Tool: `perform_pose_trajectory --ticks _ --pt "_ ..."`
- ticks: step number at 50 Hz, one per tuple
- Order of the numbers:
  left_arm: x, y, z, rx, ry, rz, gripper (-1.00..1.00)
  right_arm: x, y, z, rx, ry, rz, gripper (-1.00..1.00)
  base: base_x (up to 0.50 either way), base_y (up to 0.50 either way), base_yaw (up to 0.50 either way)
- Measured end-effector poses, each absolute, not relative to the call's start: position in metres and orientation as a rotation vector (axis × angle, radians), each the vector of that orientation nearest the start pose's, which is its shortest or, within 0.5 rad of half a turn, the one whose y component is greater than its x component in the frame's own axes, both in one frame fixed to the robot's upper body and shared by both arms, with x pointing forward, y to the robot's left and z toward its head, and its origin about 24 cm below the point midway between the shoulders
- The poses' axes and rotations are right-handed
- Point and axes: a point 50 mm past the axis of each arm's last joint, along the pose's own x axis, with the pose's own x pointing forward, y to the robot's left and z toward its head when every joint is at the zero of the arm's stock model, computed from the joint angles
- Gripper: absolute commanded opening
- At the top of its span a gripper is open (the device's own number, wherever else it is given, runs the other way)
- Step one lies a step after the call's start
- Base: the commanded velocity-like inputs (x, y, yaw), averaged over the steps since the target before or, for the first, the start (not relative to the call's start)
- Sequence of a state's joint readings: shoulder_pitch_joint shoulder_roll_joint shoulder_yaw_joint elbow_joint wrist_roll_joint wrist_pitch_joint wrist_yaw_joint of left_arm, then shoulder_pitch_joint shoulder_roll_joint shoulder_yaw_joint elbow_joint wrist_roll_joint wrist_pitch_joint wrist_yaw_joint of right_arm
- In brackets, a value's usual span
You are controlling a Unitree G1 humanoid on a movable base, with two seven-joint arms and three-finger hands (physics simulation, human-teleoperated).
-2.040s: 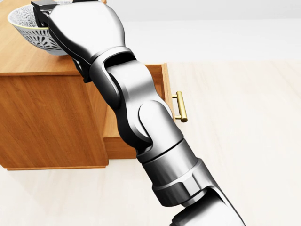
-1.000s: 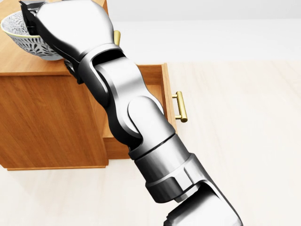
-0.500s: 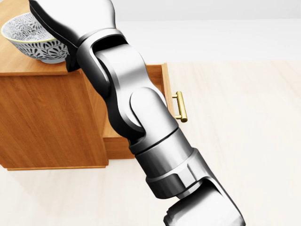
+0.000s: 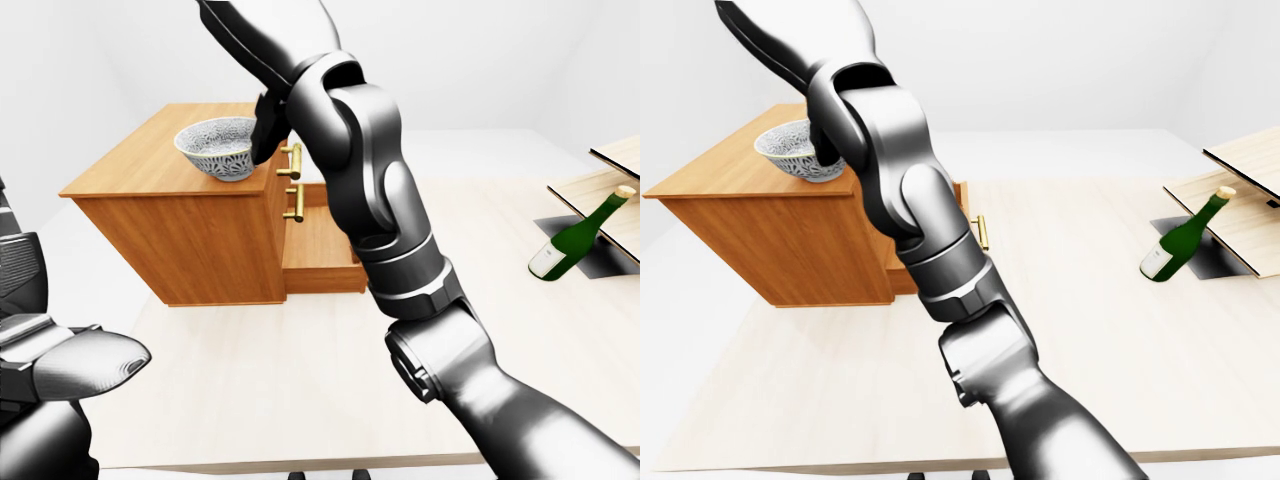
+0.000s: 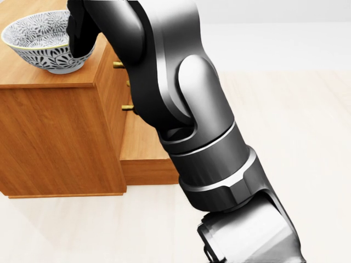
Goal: Put the bowl on top of the cabinet.
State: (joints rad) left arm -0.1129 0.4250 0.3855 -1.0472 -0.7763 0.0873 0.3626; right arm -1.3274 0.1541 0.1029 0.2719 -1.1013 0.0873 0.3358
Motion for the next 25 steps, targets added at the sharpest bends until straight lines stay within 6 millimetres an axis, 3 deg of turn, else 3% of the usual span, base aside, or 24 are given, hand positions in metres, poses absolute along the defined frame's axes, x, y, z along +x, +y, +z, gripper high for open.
perform_pose_trajectory --ticks 15,25 --pt "0.145 0.201 0.281 -0.293 -1.01 -0.013 1.0 0.285 0.002 0.407 -1.077 -1.04 0.133 1.0 0.0 0.0 0.0" --pt "0.146 0.2 0.28 -0.29 -1.002 -0.014 1.0 0.263 -0.028 0.423 -1.039 -1.136 0.089 1.0 0.0 0.0 0.0"
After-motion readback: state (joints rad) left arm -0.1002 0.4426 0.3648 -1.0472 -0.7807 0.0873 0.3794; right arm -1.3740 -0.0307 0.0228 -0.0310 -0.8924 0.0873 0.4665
